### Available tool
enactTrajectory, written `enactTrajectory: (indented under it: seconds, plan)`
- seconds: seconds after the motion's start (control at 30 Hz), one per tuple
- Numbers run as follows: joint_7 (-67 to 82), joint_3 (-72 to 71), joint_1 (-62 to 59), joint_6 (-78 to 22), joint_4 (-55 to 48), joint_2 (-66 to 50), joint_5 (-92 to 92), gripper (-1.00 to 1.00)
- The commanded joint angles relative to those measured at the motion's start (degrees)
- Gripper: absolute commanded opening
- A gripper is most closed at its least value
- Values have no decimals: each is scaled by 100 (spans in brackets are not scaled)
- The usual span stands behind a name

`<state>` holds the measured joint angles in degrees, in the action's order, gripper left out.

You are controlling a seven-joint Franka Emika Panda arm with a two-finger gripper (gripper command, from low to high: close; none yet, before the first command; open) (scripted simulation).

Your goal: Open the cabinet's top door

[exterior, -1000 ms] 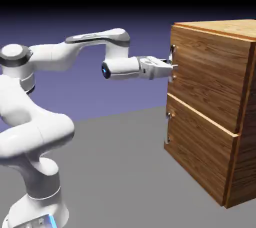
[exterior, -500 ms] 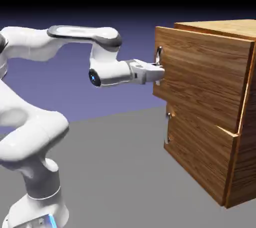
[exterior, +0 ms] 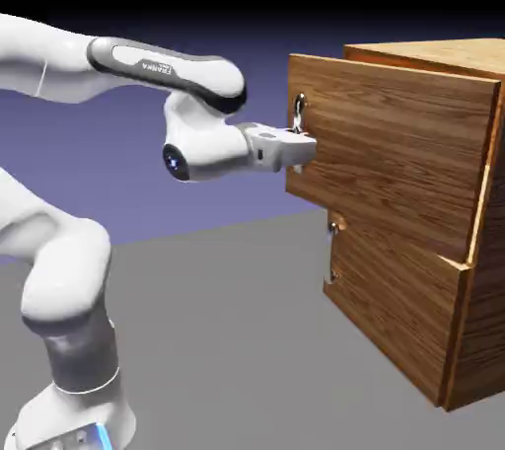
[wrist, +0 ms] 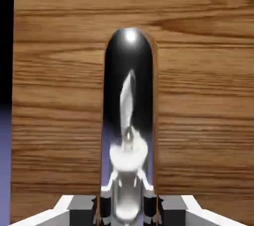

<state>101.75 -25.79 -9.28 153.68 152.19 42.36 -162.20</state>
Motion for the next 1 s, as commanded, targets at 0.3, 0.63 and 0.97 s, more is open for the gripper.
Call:
enactTrajectory:
  seconds: [0.3,0.63,0.97]
  plan:
    - [-1366,1639,1263,-289,1112,1167,2490,-100]
    - [-2682,2968,1765,-561,1853,2309,4982,-100]
    - [-3969,4163,1346,-1500,2296,3181,7474,-100]
